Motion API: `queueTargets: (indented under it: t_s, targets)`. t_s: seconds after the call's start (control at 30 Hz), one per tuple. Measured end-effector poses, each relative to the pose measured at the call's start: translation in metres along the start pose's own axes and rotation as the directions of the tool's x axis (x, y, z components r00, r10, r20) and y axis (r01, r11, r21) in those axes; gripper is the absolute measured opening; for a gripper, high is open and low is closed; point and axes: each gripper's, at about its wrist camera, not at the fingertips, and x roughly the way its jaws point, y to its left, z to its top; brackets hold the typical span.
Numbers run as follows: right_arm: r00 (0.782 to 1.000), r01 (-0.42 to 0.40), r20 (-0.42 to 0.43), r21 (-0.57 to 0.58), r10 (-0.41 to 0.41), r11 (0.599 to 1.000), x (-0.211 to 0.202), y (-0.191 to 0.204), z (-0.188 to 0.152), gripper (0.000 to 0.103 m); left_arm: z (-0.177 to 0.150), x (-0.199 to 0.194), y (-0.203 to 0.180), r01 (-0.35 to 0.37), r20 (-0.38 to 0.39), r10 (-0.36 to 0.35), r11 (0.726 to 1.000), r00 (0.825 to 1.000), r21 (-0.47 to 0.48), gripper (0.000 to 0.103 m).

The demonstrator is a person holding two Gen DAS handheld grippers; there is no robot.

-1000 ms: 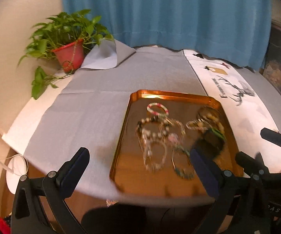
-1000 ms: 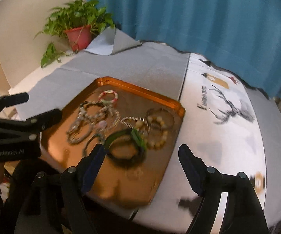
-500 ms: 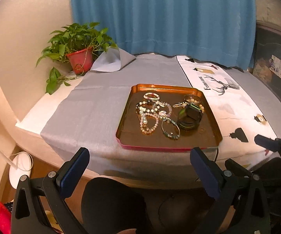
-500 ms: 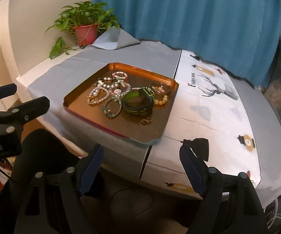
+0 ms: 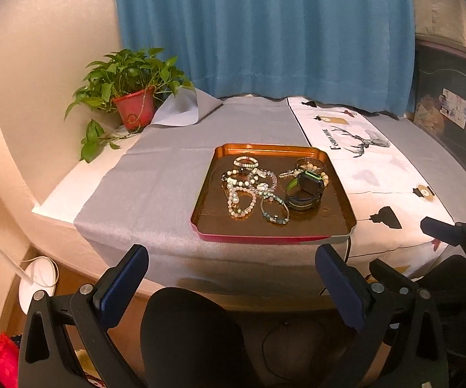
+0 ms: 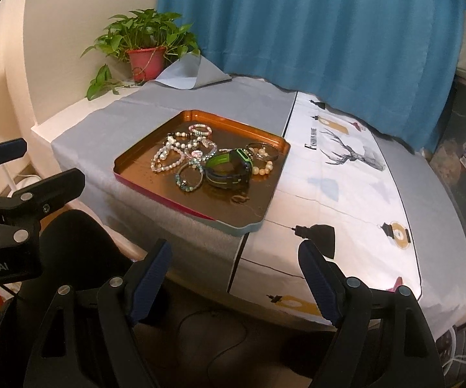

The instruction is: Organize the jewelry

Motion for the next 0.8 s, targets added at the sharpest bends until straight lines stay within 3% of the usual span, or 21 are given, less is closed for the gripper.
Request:
queueTargets:
  t_s: [0.8]
  targets:
    - [1.0,0.003,-0.022,-0.018,-0.003,1.0,0.0053,0.0021,-0.0044,0.082,-0.0046,0.001,0.0014,0.002,-0.016,-0.002,1.0,1.0,0.006,0.102]
